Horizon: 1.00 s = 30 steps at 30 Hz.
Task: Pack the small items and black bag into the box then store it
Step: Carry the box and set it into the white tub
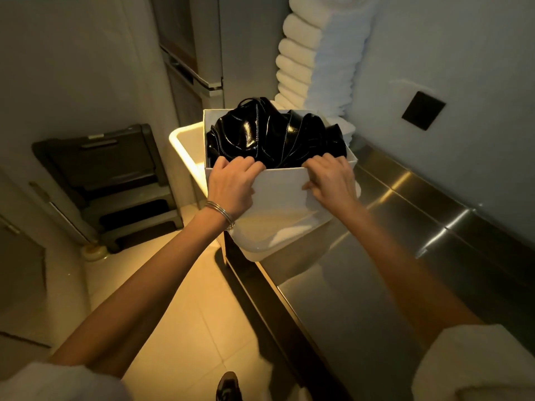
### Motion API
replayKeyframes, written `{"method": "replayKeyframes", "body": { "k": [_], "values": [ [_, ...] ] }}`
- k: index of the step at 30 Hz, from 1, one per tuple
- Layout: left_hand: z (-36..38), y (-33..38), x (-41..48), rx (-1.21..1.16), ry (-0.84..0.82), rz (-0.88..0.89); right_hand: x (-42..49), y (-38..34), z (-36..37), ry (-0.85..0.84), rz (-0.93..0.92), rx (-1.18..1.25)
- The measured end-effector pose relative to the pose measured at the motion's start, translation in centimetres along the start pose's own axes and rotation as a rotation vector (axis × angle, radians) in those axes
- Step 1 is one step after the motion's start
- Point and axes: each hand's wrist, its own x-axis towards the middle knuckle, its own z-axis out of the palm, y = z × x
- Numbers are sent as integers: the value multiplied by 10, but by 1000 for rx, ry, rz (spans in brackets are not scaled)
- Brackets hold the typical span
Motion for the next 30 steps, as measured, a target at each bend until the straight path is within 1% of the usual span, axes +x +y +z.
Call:
{"method": "replayKeyframes", "body": {
  "k": [7,12,20,22,27,30],
  "values": [
    [20,-20,20,2,-17,7,25,7,26,-50,40,-2],
    [32,-15,33,27,-9,-25,35,23,35,-58,13,54],
    [53,2,53,74,-61,-64,44,58,55,-99,-2,118],
    [61,6,52,69,-89,-88,44,65,61,-114,-31,113],
    [82,13,36,71,-187,-170,49,76,83,-163,-182,103],
    [95,9,24,62,-259,-209,42,69,102,-208,-207,149]
  ]
}}
